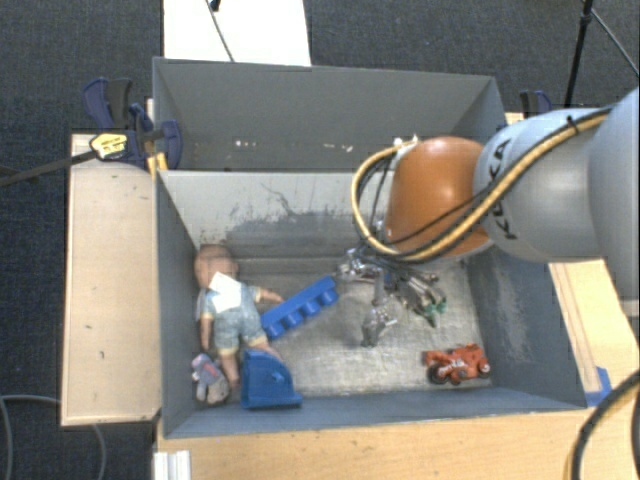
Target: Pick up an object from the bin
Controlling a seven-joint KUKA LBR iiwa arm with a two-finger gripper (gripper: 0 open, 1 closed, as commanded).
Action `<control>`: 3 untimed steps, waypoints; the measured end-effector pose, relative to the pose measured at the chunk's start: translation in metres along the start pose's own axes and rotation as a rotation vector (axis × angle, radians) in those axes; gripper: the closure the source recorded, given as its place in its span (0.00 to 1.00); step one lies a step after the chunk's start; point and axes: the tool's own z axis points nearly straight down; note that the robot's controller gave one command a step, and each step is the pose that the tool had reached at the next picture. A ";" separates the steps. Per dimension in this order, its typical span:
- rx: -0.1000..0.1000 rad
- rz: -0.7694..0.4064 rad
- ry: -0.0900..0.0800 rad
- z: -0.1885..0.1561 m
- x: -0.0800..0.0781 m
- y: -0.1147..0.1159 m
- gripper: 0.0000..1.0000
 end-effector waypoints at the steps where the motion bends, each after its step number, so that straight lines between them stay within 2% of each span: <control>1: 0.003 0.000 -0.008 0.019 0.003 0.041 1.00; 2: 0.003 0.000 -0.008 0.019 0.003 0.041 1.00; 3: -0.002 0.000 -0.001 -0.127 0.001 0.058 1.00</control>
Offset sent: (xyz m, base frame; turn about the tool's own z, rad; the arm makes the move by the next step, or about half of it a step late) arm 0.0000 0.0000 0.0000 0.0000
